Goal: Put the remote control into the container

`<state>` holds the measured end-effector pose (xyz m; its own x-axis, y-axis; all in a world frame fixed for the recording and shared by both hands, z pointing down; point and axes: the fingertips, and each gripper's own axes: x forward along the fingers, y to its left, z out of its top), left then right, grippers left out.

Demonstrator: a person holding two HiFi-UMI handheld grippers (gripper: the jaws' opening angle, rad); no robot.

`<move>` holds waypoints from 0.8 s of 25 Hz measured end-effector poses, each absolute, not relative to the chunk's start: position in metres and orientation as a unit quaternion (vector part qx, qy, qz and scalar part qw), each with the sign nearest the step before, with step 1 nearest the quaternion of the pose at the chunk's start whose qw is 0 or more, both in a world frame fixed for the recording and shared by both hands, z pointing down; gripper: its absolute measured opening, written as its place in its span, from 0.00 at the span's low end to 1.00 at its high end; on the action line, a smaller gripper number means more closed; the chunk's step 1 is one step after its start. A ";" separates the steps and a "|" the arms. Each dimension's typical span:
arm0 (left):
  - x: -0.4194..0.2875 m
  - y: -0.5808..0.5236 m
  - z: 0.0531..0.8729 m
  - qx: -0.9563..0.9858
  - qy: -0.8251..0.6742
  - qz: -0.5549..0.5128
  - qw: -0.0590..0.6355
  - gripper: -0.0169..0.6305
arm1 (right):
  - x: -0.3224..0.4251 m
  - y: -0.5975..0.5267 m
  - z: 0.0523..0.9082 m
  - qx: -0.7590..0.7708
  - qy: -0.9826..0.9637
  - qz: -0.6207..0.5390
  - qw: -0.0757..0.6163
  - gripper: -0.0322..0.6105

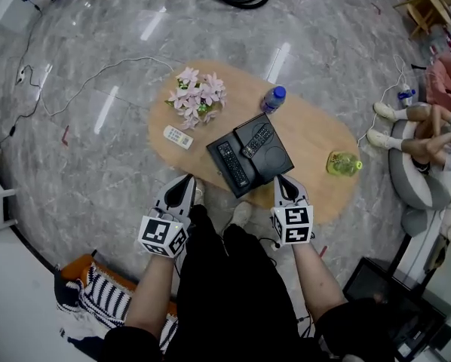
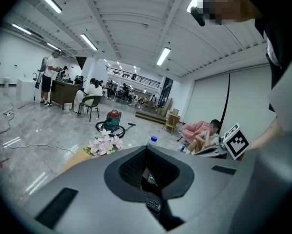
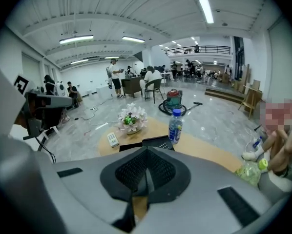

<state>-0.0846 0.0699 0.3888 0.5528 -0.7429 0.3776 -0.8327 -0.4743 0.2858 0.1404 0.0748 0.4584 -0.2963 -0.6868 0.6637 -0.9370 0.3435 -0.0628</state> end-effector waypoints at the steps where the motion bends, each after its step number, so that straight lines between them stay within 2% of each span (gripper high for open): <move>1: -0.092 0.070 0.389 0.851 -0.466 0.101 0.221 0.04 | 0.127 0.071 0.460 0.511 -0.781 0.218 0.284 0.06; 17: -0.244 0.050 0.413 0.818 -0.507 0.114 0.248 0.04 | -0.092 0.019 0.499 0.326 -0.847 0.116 0.403 0.08; 20: -0.268 0.040 0.422 0.820 -0.498 0.127 0.252 0.04 | -0.127 0.007 0.521 0.303 -0.847 0.131 0.416 0.22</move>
<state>-0.2676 0.0400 0.4216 0.4721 -0.7527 0.4589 -0.8805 -0.3770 0.2874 -0.1267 0.0071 0.5211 -0.4694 -0.4048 0.7847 -0.6225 0.7820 0.0311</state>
